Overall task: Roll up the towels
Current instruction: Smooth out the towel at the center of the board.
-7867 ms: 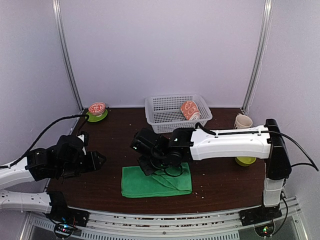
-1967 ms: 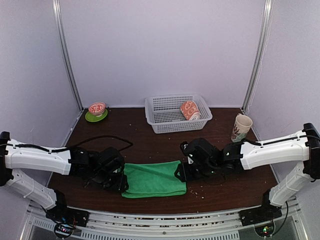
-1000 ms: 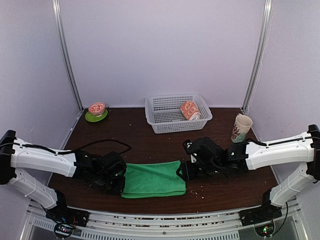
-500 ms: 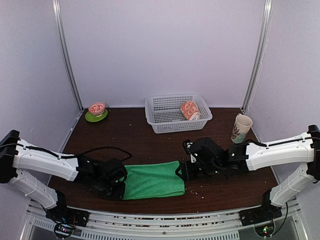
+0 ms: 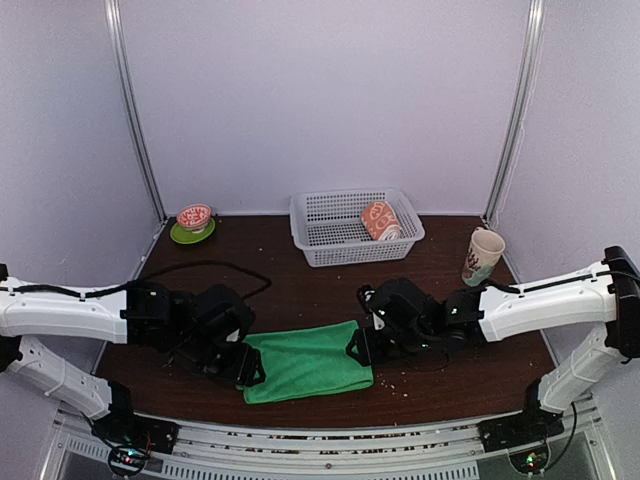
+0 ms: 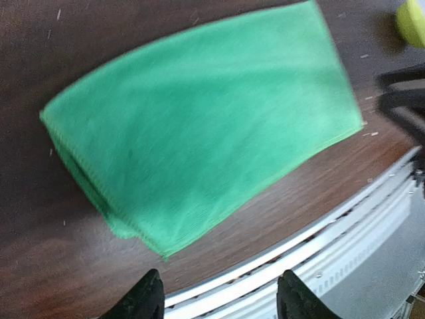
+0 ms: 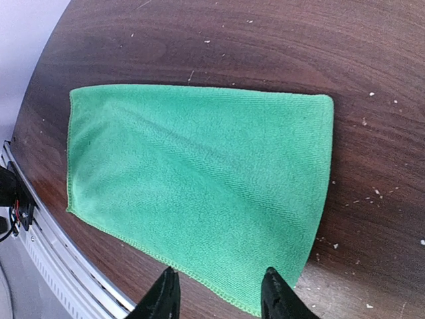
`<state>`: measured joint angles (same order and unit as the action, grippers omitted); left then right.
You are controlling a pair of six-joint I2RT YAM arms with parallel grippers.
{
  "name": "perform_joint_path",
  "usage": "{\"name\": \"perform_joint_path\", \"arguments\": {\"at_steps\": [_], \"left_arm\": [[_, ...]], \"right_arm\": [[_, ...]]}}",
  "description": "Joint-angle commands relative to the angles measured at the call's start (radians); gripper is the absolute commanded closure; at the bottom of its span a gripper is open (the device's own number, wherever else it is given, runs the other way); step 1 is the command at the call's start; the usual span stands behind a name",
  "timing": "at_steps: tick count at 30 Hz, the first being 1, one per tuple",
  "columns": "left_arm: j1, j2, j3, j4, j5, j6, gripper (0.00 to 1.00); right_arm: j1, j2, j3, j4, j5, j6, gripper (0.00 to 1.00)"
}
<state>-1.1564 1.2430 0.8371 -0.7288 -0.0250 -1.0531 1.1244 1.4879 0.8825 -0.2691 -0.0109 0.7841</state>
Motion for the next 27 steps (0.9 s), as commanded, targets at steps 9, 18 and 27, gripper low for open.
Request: {"name": "perform_joint_path", "arguments": {"at_steps": [9,18,27], "left_arm": [[0.219,0.242,0.097,0.388,0.112,0.225,0.77],[0.253,0.422,-0.006,0.491,0.164,0.226,0.78],[0.262,0.298,0.065,0.345,0.115,0.323,0.56]], "right_arm": [[0.017,0.135,-0.004,0.087,-0.101,0.079,0.63],[0.033,0.133,-0.142,0.127,-0.125,0.133,0.64],[-0.018,-0.001,-0.007,-0.025,-0.027,0.034,0.58]]}}
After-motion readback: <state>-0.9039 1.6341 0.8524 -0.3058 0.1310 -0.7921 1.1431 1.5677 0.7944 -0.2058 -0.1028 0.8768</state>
